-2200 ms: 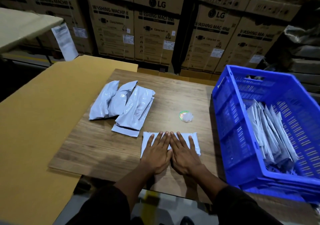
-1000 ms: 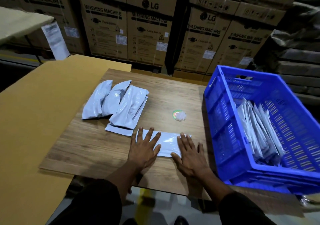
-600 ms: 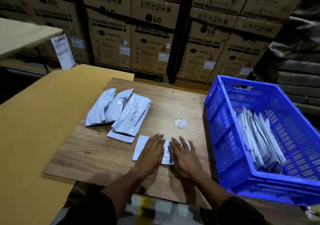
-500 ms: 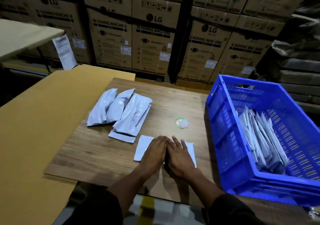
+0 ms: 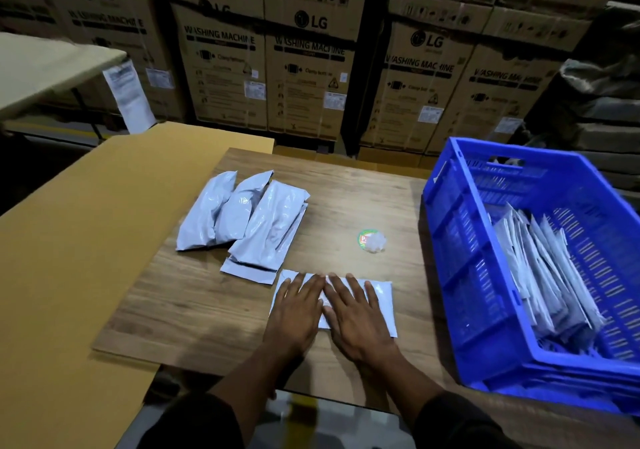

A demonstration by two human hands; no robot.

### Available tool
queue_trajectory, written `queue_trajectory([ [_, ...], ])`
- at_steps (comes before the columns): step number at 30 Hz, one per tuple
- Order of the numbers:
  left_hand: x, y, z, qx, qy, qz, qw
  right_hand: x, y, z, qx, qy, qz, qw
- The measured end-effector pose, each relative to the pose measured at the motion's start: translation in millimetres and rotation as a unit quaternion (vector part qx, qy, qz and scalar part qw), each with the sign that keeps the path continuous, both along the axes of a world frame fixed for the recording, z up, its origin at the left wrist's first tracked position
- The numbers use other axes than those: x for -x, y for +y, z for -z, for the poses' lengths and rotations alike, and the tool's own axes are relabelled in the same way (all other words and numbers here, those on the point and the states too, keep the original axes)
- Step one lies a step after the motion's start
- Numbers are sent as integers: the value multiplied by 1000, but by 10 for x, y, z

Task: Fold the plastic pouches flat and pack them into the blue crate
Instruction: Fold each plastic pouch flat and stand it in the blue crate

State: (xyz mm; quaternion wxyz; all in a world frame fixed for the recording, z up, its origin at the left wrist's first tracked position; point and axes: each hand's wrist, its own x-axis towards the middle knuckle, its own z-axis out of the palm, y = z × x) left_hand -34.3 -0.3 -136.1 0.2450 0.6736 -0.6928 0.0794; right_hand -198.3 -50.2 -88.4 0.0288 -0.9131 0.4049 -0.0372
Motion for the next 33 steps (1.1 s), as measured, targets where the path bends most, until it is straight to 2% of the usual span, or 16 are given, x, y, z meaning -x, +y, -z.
queue_trajectory([
  [5, -3, 78, -79, 3, -18, -24, 1000, 14, 28, 57, -10, 3, 48, 999],
  [19, -10, 98, -162, -49, -17, -16, 999, 48, -10, 98, -3, 32, 45, 998],
  [27, 2, 90, -135, 6, 0, -16, 1000, 348, 29, 101, -7, 5, 77, 997],
  [33, 3, 74, -130, -2, 0, -18, 1000, 375, 11, 63, -31, 4, 83, 996],
])
